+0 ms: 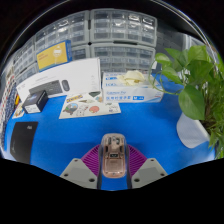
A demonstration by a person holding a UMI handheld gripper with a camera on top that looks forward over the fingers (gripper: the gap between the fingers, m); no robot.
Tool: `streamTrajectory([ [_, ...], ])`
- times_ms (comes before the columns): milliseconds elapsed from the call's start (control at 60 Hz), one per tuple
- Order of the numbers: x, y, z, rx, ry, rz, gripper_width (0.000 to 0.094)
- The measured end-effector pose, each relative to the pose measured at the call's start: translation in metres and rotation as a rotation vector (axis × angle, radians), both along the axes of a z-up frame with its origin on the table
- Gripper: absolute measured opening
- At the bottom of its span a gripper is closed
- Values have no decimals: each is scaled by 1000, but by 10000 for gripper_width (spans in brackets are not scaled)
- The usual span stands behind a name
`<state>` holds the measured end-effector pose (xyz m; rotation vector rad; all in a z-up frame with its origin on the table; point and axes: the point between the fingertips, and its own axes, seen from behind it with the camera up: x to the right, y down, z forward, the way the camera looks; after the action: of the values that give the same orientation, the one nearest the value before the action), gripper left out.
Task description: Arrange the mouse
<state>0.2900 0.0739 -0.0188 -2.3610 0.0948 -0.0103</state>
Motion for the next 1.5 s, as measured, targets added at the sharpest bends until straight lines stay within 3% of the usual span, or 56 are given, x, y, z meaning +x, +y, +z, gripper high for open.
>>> streamTrajectory([
  [100, -9, 7, 44, 60, -9, -42, 338],
  [283, -66, 24, 199, 284, -57, -89, 342],
  [383, -124, 23, 264, 367, -67, -81, 342],
  [500, -209, 24, 293, 412, -24, -35, 340],
  [617, -294, 25, 262, 362, -5, 39, 339],
  [733, -361, 23, 187, 255, 14, 109, 342],
  [900, -399, 10, 68, 71, 5, 131, 342],
  [983, -403, 5, 26, 21, -10, 145, 342],
  [1183, -404, 4, 8, 16, 4, 132, 361],
  [1350, -404, 3, 8, 10, 6, 124, 467],
  [1467, -395, 0, 26, 6, 50, 69, 844],
  [1500, -391, 0, 37, 24, 56, 60, 860],
])
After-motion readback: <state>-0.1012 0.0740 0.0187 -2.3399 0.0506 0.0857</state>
